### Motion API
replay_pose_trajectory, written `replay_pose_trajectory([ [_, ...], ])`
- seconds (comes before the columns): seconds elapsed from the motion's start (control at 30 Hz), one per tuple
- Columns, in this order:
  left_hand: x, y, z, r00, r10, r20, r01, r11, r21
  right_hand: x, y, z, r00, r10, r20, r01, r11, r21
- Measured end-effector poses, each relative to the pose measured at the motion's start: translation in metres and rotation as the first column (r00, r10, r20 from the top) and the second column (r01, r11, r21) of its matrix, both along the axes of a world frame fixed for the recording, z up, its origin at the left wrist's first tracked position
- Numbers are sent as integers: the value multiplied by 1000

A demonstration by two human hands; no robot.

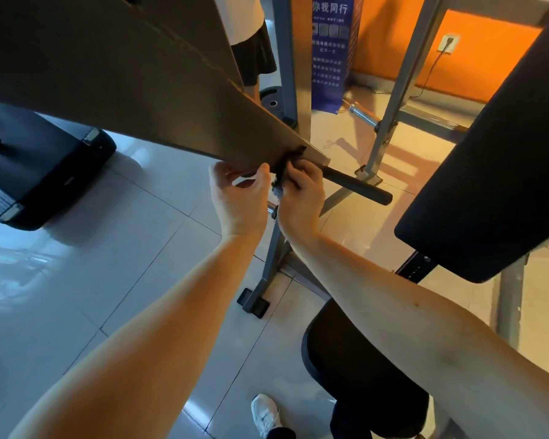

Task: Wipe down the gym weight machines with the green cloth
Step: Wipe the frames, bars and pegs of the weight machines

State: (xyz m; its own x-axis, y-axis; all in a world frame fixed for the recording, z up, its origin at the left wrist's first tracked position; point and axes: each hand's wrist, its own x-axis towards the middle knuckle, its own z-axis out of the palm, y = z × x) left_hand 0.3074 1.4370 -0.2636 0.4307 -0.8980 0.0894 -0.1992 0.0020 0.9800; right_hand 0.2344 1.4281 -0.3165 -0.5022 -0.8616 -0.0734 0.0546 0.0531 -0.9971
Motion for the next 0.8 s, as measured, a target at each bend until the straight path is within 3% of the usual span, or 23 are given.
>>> replay_pose_trajectory([
  [0.1, -1, -3, -5, 1000, 9, -10, -9, 1000, -26, -22, -28, -14, 996, -86, 14, 81, 973, 218],
  [0.2, -2, -4, -5, 1000, 13, -6, -14, 999, -45, -36, -47, -22, 931, -188, 313, 66, 930, 362],
  [0.23, -2, -3, -5, 1000, 8, -1, -8, 999, -49, -35, -46, -18, 929, -200, 311, 71, 922, 380],
  [0.33, -1, -3, -6, 1000, -1, -16, 1, 999, -37, -17, -21, -6, 982, -96, 160, 52, 965, 257],
  [0.4, -1, -4, -7, 1000, -1, -16, 1, 1000, -24, -5, 0, -11, 999, 27, -44, -22, 995, 97],
  [0.5, -3, -6, -7, 999, 11, -38, -12, 1000, -28, -6, -2, -15, 991, 8, -133, -2, 999, 42],
  [0.6, -4, -7, -5, 999, 18, -50, -21, 999, -50, -30, -33, -24, 999, -39, 11, 36, 984, 174],
  [0.7, -3, -5, -7, 999, 1, -54, -4, 998, -57, -59, -69, -41, 903, -162, 399, 13, 937, 350],
  [0.8, -2, -3, -7, 999, -15, -41, 13, 999, -47, -67, -81, -54, 930, -135, 343, -20, 911, 412],
])
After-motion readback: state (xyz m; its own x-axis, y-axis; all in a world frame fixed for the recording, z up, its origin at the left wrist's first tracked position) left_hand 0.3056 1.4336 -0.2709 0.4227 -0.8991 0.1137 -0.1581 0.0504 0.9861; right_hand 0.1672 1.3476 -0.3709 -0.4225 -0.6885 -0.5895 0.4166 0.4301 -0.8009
